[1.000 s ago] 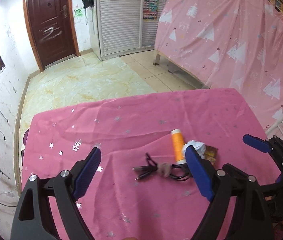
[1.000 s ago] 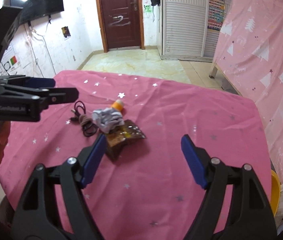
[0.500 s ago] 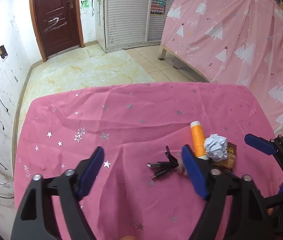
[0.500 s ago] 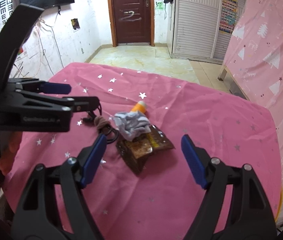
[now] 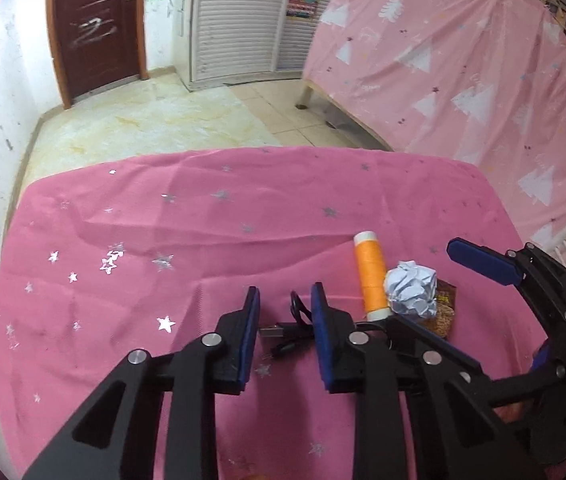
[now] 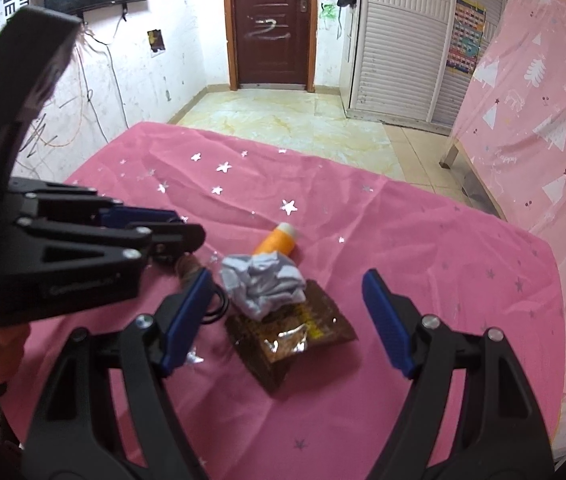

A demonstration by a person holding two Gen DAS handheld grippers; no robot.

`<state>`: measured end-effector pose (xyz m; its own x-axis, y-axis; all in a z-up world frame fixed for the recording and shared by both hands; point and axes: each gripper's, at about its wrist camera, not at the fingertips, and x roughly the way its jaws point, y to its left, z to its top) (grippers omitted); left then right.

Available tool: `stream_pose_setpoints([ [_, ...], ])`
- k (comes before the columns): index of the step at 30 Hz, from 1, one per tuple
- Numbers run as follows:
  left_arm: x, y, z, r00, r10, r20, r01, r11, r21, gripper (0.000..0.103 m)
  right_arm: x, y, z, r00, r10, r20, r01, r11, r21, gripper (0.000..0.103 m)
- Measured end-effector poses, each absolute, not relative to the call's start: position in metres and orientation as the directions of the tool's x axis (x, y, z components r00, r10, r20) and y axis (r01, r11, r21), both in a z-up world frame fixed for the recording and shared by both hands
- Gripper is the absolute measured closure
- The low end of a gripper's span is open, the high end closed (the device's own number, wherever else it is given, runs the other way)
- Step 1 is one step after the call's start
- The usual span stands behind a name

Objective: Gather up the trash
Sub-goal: 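Grasp the black cable with the left tool while the right tool grasps the silver foil ball, then carry the cable and foil ball to the bucket and release them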

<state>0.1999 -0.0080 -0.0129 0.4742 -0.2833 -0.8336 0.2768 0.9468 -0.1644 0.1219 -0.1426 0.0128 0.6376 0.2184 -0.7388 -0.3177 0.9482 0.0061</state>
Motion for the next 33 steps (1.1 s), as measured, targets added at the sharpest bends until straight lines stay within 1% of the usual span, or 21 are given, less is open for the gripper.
stream_pose_setpoints([
  [1, 0.199, -0.007, -0.013, 0.477, -0.285, -0.832, 0.272, 0.947, -0.168, 0.090, 0.122, -0.142, 0.013, 0.639, 0.220, -0.737, -0.317, 0.948, 0.008, 0.029],
  [2, 0.199, -0.003, -0.012, 0.480, -0.288, -0.829, 0.261, 0.949, -0.178, 0.099, 0.123, -0.142, 0.013, 0.640, 0.226, -0.735, -0.320, 0.947, 0.013, 0.029],
  [3, 0.199, 0.000, -0.011, 0.481, -0.287, -0.829, 0.251, 0.951, -0.183, 0.103, 0.124, -0.143, 0.014, 0.640, 0.232, -0.732, -0.323, 0.946, 0.018, 0.030],
  [4, 0.198, 0.005, -0.010, 0.486, -0.277, -0.829, 0.240, 0.954, -0.178, 0.103, 0.124, -0.142, 0.014, 0.642, 0.233, -0.730, -0.324, 0.946, 0.016, 0.037],
  [6, 0.197, 0.010, -0.008, 0.495, -0.256, -0.830, 0.230, 0.960, -0.159, 0.103, 0.129, -0.143, 0.015, 0.641, 0.230, -0.732, -0.324, 0.946, 0.013, 0.045],
  [8, 0.195, 0.013, -0.008, 0.498, -0.242, -0.833, 0.225, 0.963, -0.146, 0.103, 0.130, -0.141, 0.014, 0.636, 0.229, -0.737, -0.330, 0.944, 0.009, 0.062],
  [9, 0.193, 0.014, -0.008, 0.499, -0.238, -0.833, 0.228, 0.964, -0.139, 0.103, 0.131, -0.140, 0.013, 0.638, 0.222, -0.738, -0.331, 0.944, -0.003, 0.065],
  [12, 0.187, 0.015, -0.006, 0.509, -0.234, -0.828, 0.233, 0.964, -0.130, 0.103, 0.128, -0.139, 0.012, 0.644, 0.211, -0.736, -0.325, 0.946, -0.013, 0.066],
  [19, 0.178, 0.018, 0.010, 0.536, -0.242, -0.809, 0.228, 0.964, -0.137, 0.103, 0.120, -0.163, 0.027, 0.698, 0.217, -0.683, -0.264, 0.964, 0.037, 0.066],
  [28, 0.167, 0.000, 0.053, 0.586, -0.225, -0.778, 0.248, 0.964, -0.093, 0.103, 0.102, -0.217, 0.041, 0.746, 0.172, -0.643, -0.176, 0.983, 0.059, 0.066],
  [33, 0.150, -0.027, 0.084, 0.621, -0.230, -0.749, 0.287, 0.956, -0.055, 0.103, 0.082, -0.261, 0.047, 0.777, 0.131, -0.616, -0.109, 0.991, 0.074, 0.066],
])
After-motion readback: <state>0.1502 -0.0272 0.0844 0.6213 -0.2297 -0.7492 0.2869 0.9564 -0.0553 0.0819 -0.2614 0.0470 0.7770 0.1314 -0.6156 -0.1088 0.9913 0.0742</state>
